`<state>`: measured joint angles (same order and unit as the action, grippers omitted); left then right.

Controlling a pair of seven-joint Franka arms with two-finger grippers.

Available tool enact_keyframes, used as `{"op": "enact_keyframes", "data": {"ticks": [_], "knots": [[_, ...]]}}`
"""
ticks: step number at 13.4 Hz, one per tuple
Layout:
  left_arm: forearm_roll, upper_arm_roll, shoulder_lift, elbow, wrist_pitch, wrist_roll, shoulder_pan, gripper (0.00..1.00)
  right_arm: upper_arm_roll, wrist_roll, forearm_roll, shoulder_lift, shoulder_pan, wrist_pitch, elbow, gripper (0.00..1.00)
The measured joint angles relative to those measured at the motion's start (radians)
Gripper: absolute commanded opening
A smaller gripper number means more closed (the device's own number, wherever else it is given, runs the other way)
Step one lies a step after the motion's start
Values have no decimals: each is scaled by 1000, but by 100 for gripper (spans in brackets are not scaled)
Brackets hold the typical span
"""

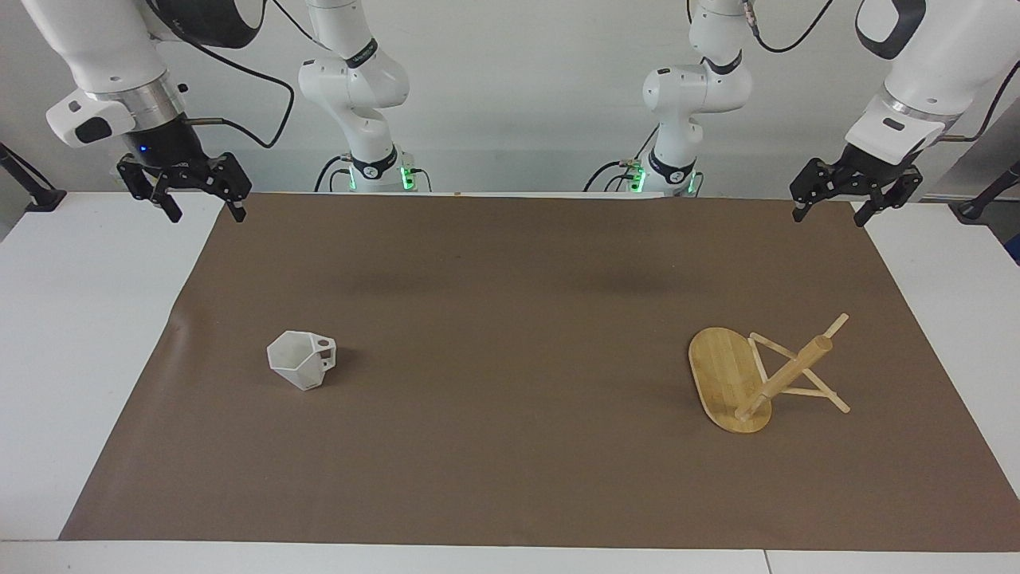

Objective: Hang cup on rack

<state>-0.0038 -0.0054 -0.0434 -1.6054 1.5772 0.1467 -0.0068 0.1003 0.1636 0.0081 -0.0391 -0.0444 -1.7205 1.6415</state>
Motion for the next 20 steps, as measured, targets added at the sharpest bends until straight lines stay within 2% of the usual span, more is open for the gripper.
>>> {"op": "enact_keyframes", "data": {"ticks": [4,8,16,20], "knots": [[0,0,0,0,0,0,0,100,0,1,0,-5,0,-99,65,100],[0,1,0,0,0,0,0,100,0,2,0,26,0,-214,124,100],[0,3,0,0,0,0,1,100,0,2,0,169,0,-476,266,100],[0,3,0,0,0,0,1,100,0,2,0,243,0,-572,290,100]]}}
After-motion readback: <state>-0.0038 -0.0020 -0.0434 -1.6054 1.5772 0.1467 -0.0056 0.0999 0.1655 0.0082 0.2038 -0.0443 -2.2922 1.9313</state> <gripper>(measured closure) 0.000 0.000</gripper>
